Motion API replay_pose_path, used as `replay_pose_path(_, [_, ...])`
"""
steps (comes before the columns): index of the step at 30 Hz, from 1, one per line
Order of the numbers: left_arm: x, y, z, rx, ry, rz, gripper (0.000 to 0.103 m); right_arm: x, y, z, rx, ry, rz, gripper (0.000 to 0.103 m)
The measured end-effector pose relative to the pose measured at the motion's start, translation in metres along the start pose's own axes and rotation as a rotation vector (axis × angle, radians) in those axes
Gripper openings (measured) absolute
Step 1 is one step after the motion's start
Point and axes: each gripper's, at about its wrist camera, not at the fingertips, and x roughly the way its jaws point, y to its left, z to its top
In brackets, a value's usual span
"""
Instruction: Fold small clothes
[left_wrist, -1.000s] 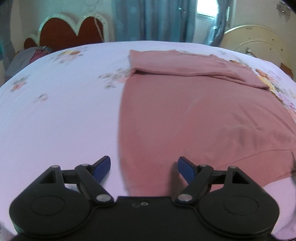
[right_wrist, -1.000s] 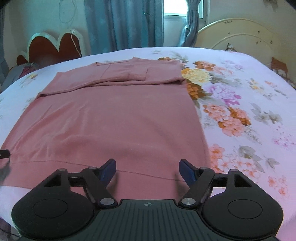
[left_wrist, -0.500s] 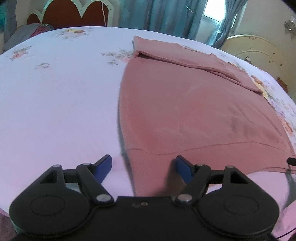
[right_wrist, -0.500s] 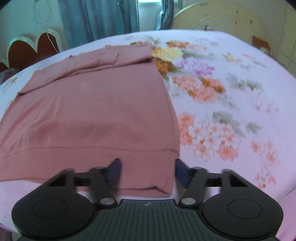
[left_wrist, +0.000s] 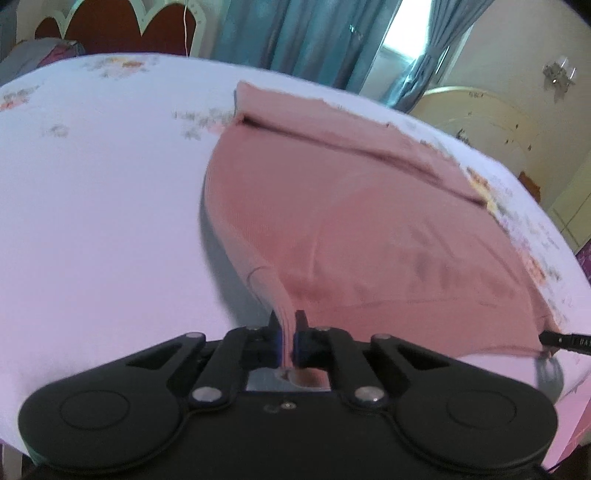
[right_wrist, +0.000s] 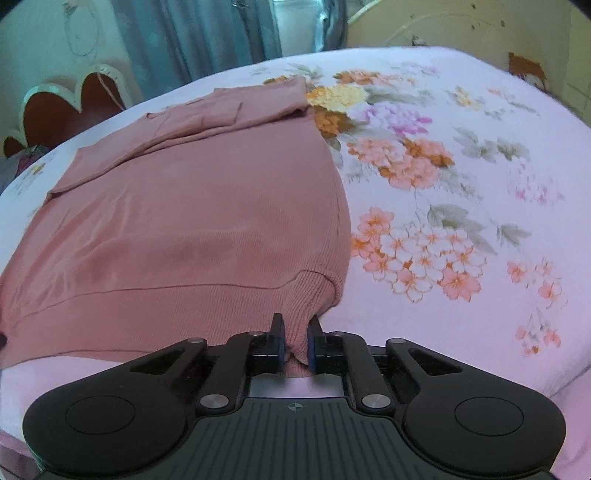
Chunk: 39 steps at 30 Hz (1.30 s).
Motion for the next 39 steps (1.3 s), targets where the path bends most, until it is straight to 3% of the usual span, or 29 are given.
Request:
replay_pose_path(4, [-0.018,0.004,0.01,0.011,-0.056,-0.005,0.005,-0.022,-0.006,0.003,-0.013,-0.033,0.014,0.009])
replay_pose_path(9, [0.004,0.005,-0.001,0.036,0.032,0.013,0.005,-0.001,-0.015,-0.005,-0.011,0.045,-0.006,0.01])
replay_pose_path(11, [0.006,0.004,-0.003,0.031,0.033,0.015,0.005,-0.004,-0.014,-0.003,-0.01,0.019,-0.017,0.01])
replay_pose_path(18, [0.006,0.006,0.009,0.036,0.021,-0.021,0.005,0.002,-0.019,-0.004,0.03,0.057,-0.032,0.011])
replay_pose_path(22, [0.005,0.005,0.014,0.037,0.025,-0.039,0.005,0.003,-0.019,-0.002,0.026,0.079,-0.049,0.019])
replay_pose_path(24, [0.004,0.005,0.019,0.029,0.012,-0.049,0.005,0.004,-0.02,0.002,0.031,0.101,-0.025,0.017])
replay_pose_path(25, [0.002,0.005,0.022,0.026,0.001,-0.051,0.005,0.005,-0.021,0.004,0.038,0.109,0.001,0.009])
replay_pose_path(31, [0.0,-0.004,0.068,0.01,-0.086,-0.088,0.005,-0.005,-0.022,0.041,0.071,0.053,0.079,0.009])
replay_pose_path(39, [0.031,-0.02,0.145,0.005,-0.177,-0.13,0.005,0.008,-0.014,0.135,0.094,-0.084,0.155,0.009])
